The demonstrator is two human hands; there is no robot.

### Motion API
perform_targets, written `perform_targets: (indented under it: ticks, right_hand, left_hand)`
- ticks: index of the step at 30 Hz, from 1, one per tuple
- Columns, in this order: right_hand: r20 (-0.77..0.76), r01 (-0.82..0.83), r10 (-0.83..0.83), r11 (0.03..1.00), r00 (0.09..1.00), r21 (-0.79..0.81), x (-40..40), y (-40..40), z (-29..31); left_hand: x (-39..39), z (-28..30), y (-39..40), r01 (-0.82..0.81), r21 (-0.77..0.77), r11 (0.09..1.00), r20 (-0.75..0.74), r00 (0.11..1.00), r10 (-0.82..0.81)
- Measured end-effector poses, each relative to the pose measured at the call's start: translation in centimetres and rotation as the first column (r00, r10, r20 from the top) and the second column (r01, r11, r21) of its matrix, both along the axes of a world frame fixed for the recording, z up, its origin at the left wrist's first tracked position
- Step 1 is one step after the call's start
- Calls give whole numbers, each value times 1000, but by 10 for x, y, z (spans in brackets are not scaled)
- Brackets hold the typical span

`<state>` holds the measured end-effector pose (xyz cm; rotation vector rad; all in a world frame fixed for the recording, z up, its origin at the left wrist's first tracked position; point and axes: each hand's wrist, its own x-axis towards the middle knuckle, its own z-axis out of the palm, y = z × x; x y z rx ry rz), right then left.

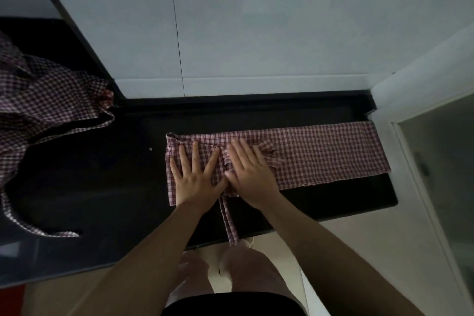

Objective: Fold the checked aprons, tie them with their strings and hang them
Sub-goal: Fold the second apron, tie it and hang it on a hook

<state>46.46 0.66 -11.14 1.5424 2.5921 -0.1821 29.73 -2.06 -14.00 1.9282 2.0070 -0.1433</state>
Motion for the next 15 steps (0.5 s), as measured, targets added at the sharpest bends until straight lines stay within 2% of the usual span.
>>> perform_targets:
  ticks: [2,5,9,12,15]
  right_hand:
    - [96,162,-157,986,983,-42,22,0,-11]
    - [165,169,-163,985,973,-24,58,-4,-13]
    - [-33,290,-288,955,957,63,84,5,8]
    - [-143,382,-371,922,918,62,108,22,23]
    - [-180,488,-477,873,860,16,146,33,30]
  left_hand:
    - [0,-1,0,1,-1,1000,14,1000,-1]
    - [-2,4,0,30,-33,999,-4,1000,-30]
    - [9,17,8,-24,-97,995,9,1000,25]
    - [39,32,20,-84,-19,996,29,996,85]
    - [82,39,32,-4,63,998,102,995,-3]
